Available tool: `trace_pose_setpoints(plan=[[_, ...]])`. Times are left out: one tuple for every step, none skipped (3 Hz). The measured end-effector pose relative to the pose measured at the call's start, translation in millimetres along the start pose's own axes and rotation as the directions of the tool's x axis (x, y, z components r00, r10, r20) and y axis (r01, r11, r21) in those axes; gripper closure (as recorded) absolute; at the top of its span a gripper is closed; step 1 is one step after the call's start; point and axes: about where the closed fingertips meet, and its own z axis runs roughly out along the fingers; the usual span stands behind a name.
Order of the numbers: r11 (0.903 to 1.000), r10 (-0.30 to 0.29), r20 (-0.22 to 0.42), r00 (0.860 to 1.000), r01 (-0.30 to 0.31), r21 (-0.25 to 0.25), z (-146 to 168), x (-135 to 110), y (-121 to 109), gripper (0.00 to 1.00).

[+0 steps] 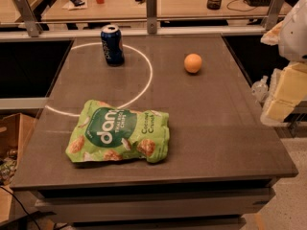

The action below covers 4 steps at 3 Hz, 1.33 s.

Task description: Pick orange

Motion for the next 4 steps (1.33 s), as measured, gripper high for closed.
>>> trace_pose_setpoints(plan=[[0.9935,0.092,0.006,0.996,-0.093,0.067,12,14,-32,0.0],[0.9716,0.205,0.066,0.977,-0.211,0.107,31,30,-68,0.0],[0.9422,0.292,0.185,0.938,-0.316,0.112,45,41,-101,0.0],[0.9299,0.328,0.289,0.899,-0.361,0.069,57,35,-123,0.0]])
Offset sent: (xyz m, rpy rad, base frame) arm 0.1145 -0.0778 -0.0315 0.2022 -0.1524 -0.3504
